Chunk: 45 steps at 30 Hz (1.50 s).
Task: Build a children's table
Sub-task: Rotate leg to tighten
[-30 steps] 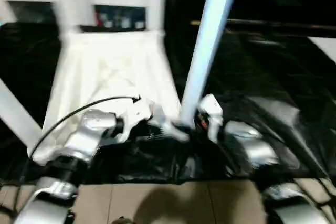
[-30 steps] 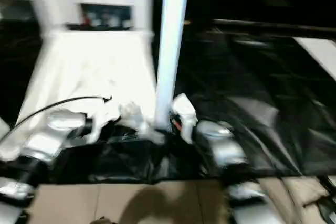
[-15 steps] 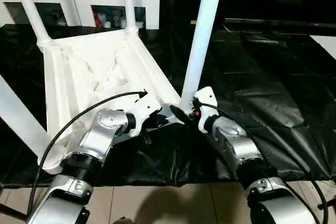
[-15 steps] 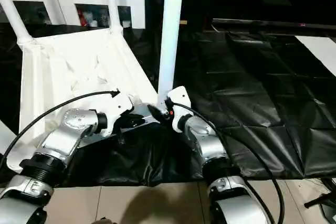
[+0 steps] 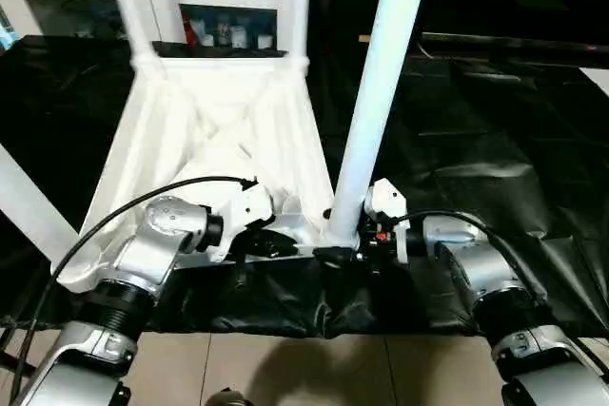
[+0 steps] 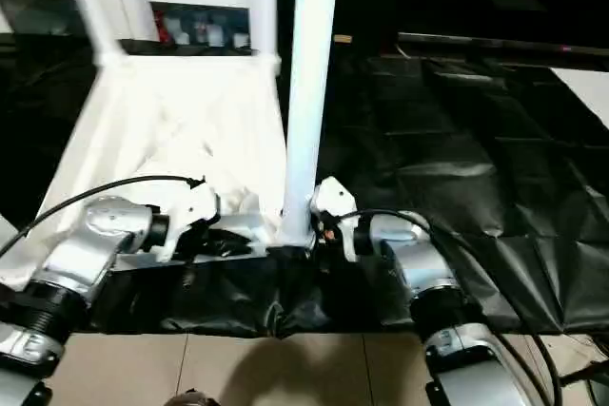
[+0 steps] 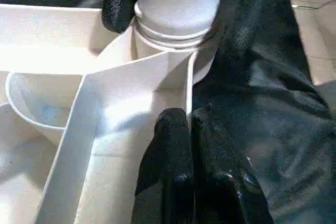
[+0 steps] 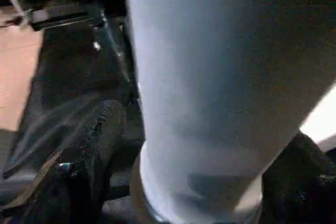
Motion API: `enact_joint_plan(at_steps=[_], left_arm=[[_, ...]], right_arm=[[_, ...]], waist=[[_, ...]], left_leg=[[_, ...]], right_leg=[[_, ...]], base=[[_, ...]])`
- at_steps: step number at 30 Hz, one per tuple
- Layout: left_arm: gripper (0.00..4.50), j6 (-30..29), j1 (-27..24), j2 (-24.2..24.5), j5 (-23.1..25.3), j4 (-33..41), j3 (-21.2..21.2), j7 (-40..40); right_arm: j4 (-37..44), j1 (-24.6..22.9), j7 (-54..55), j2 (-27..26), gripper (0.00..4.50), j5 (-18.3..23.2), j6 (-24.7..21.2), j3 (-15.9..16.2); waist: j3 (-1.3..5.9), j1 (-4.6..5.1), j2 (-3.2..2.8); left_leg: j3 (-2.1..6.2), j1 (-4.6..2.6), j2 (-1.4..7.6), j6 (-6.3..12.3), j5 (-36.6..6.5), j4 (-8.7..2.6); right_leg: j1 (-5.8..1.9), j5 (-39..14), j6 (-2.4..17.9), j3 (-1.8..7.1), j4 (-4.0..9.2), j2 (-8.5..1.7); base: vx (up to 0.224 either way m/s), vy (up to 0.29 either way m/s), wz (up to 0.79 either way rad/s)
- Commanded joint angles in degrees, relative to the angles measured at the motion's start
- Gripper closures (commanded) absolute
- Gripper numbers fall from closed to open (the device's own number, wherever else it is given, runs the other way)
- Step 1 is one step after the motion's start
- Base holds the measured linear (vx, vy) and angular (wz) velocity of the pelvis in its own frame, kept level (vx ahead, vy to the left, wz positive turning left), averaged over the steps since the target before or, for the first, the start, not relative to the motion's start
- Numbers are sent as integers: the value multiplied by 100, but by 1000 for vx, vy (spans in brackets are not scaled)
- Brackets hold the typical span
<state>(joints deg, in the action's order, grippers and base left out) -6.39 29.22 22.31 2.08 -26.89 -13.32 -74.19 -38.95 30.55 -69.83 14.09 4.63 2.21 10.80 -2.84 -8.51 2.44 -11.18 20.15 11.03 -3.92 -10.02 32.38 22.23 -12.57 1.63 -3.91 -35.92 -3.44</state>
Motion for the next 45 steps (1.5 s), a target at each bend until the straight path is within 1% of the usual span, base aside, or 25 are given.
enact_joint_plan(at_steps=[1,2,6,7,12,17,18,19,20,21,22,23,24,25,27,28,31,32,33,36,37,38,39,42,45], left_arm=[[450,104,120,-184,-226,142,-144,-78],[450,120,134,-173,-237,119,-142,-104],[450,163,143,-163,-243,81,-131,-127],[450,168,138,-164,-247,81,-132,-128],[450,167,115,-163,-259,88,-132,-130],[450,111,84,-201,-186,67,-69,118],[450,28,110,-305,-89,-1,0,497],[450,-20,124,-374,-59,-34,36,676],[450,-20,124,-374,-59,-34,36,676],[450,-183,149,-576,51,-52,61,1121],[450,-183,149,-576,51,-52,61,1121],[450,-250,153,-671,107,-47,50,1301],[450,-331,153,-839,165,-33,28,1542],[450,-332,153,-841,166,-32,27,1544],[450,-438,151,-1090,208,-10,6,1845],[450,-506,147,-1272,206,8,-18,1989],[450,-489,139,-1409,191,29,-90,2045],[450,-484,131,-1441,189,49,-110,2033],[450,-461,125,-1422,204,72,-121,2003],[450,-396,104,-1334,208,108,-128,1898],[450,-342,83,-1276,195,129,-132,1814],[450,-335,54,-1222,152,169,-132,1699],[450,-341,14,-1156,112,233,-132,1572],[450,-295,-61,-1027,-3,350,-141,1278],[450,-260,-100,-829,-99,433,-138,947]], right_arm=[[200,-11,-357,-140,105,26,-32,370],[199,-15,-373,-152,132,25,-46,375],[268,-56,-385,-185,151,28,-111,407],[273,-69,-346,-204,167,13,-117,415],[268,-99,-270,-258,186,-17,-132,407],[344,-208,-95,-357,188,12,-194,370],[192,-211,480,-521,188,-117,-124,278],[35,-179,876,-628,188,-201,-89,206],[35,-179,876,-628,188,-201,-89,206],[-405,-51,1935,-937,188,-331,-149,-19],[-405,-51,1935,-937,188,-331,-149,-19],[-572,1,2361,-1073,189,-356,-193,-118],[-713,56,2786,-1261,189,-338,-286,-225],[-714,56,2790,-1263,189,-338,-287,-226],[-858,153,3373,-1485,189,-348,-421,-335],[-891,197,3614,-1634,189,-353,-442,-359],[-857,215,3675,-1819,189,-328,-432,-386],[-868,225,3681,-1875,133,-347,-370,-381],[-870,226,3643,-1877,119,-353,-320,-377],[-871,233,3561,-1809,110,-334,-280,-401],[-859,240,3523,-1749,84,-323,-266,-411],[-833,243,3429,-1672,75,-341,-234,-375],[-786,235,3280,-1572,72,-384,-191,-313],[-676,205,2926,-1365,72,-422,-98,-206],[-439,142,2085,-1056,72,-267,113,-146]], waist=[[319,16,-8],[317,15,-10],[317,8,-5],[315,7,-7],[319,12,-4],[317,7,-8],[314,16,26],[294,38,13],[289,54,6],[285,85,27],[271,113,16],[260,151,13],[269,202,18],[272,217,14],[273,224,8],[284,221,10],[301,203,17],[305,198,15],[309,196,14],[308,196,-2],[304,197,-4],[304,201,-7],[312,198,-23],[329,197,-15],[325,197,-17]], left_leg=[[117,-41,305,327,-915,-305],[123,-40,307,313,-933,-310],[126,-44,304,273,-958,-314],[127,-41,305,271,-952,-315],[127,-39,303,263,-941,-313],[129,-44,305,258,-938,-317],[127,-42,302,249,-964,-321],[141,-36,294,184,-1026,-339],[147,-49,292,140,-1107,-348],[159,-49,292,69,-1215,-362],[170,-46,300,14,-1269,-384],[187,-68,292,-62,-1438,-399],[197,-67,298,-90,-1490,-395],[194,-68,296,-90,-1482,-395],[179,-78,295,-43,-1425,-386],[175,-78,294,-31,-1366,-383],[152,-53,273,78,-1133,-358],[150,-43,276,130,-1048,-353],[147,-39,271,150,-1015,-348],[145,-38,275,181,-1016,-354],[148,-42,278,177,-1037,-359],[149,-44,282,165,-1062,-364],[151,-49,287,163,-1083,-361],[140,-32,278,231,-924,-338],[132,-18,274,314,-903,-322]], right_leg=[[-235,-703,1130,330,440,-540],[-234,-728,1133,326,441,-541],[-239,-872,1079,330,457,-551],[-239,-861,1074,331,456,-550],[-240,-819,1087,328,450,-547],[-237,-786,1074,330,449,-544],[-239,-851,1062,328,456,-547],[-221,-1044,1034,335,472,-565],[-213,-1212,1012,336,496,-575],[-222,-1504,957,335,521,-589],[-212,-1638,936,337,528,-591],[-203,-2028,844,327,579,-600],[-200,-2103,828,339,579,-605],[-198,-2074,820,345,581,-596],[-184,-1928,834,362,583,-590],[-188,-1798,851,359,568,-585],[-214,-1319,896,365,532,-570],[-220,-1181,900,363,519,-571],[-224,-1128,898,359,513,-566],[-225,-1086,909,355,512,-562],[-224,-1113,908,353,517,-563],[-224,-1136,907,353,518,-562],[-227,-1115,917,353,518,-571],[-249,-693,1010,351,469,-555],[-263,-551,1064,347,458,-551]], base=[[0,0,0],[0,0,0],[0,0,0],[0,0,0],[0,0,0],[0,0,0],[0,0,0],[0,0,0],[0,0,0],[0,0,0],[0,0,0],[0,0,0],[0,0,0],[0,0,0],[0,0,0],[0,0,0],[0,0,0],[0,0,0],[0,0,0],[0,0,0],[0,0,0],[0,0,0],[0,0,0],[0,0,0],[0,0,0]])
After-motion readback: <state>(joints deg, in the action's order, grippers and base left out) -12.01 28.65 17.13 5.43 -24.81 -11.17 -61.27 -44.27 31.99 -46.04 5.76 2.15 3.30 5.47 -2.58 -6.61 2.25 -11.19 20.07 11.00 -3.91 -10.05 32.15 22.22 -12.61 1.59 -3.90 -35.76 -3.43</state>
